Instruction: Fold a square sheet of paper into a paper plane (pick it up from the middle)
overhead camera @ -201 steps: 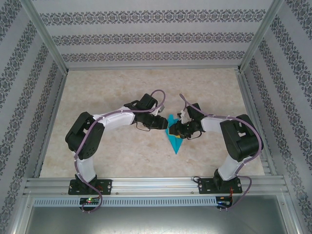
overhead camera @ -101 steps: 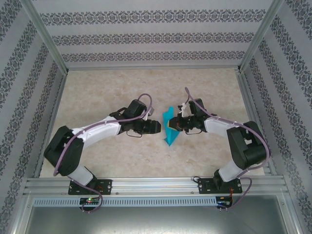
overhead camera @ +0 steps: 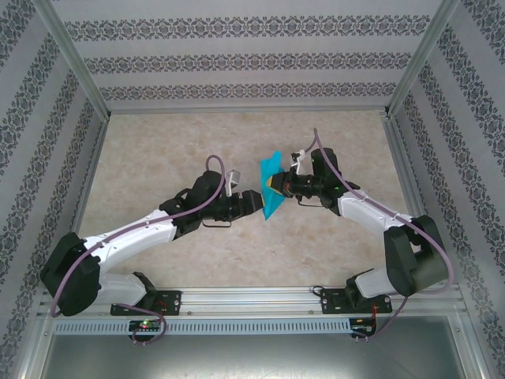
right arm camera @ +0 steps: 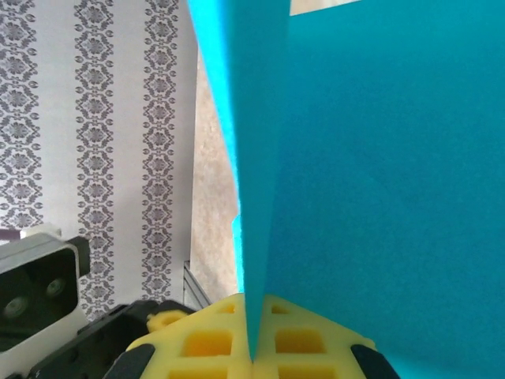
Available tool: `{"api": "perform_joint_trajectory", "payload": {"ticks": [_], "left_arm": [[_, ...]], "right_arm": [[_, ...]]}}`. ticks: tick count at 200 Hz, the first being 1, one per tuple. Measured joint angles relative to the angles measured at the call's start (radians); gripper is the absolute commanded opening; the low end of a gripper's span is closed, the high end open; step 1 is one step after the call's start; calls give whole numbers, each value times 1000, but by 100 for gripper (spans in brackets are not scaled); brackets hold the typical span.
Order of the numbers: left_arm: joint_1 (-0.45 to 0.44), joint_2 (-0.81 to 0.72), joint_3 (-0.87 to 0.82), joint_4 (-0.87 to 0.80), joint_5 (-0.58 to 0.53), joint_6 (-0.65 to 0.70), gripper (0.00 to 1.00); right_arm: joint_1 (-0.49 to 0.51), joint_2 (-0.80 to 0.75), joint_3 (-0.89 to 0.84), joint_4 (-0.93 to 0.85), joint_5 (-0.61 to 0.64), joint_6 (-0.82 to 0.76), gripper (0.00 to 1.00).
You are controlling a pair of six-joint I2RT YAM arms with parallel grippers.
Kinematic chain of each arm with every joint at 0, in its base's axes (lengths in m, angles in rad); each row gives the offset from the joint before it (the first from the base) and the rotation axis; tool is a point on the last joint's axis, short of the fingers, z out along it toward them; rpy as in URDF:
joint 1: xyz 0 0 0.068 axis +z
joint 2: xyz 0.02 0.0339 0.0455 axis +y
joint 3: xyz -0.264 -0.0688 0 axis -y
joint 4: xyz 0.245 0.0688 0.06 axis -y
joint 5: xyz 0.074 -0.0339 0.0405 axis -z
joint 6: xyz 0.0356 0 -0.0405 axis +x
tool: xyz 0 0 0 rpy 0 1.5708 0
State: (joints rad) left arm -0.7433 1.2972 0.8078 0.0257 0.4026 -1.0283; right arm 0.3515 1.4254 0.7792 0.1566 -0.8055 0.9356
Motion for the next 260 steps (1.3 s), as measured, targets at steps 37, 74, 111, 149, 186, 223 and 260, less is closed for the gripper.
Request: {"api": "perform_joint_trajectory", "payload": {"ticks": [37,74,111,149,186,223,260], "left_arm": [[-29,13,-11,64,-8,-62,71],[-30,24,-19,94,-19,-95,71],[-30,80,-24,182,1,-141,67],[-30,126,-24,208,15,-163,52],[-30,126,-14,209,15,-164,38],[-30,125,18,183,10,-141,34],[-30,121,37,151,3,-105,21]], "right_arm": [[5,-7,8,24,4,40,2],[13,-13,10,43,3,66,2],[14,-13,10,85,3,100,1],[20,-13,10,103,3,114,1],[20,-13,10,105,3,114,2],[20,-13,10,110,3,114,1],[20,-11,10,117,3,114,2]]}}
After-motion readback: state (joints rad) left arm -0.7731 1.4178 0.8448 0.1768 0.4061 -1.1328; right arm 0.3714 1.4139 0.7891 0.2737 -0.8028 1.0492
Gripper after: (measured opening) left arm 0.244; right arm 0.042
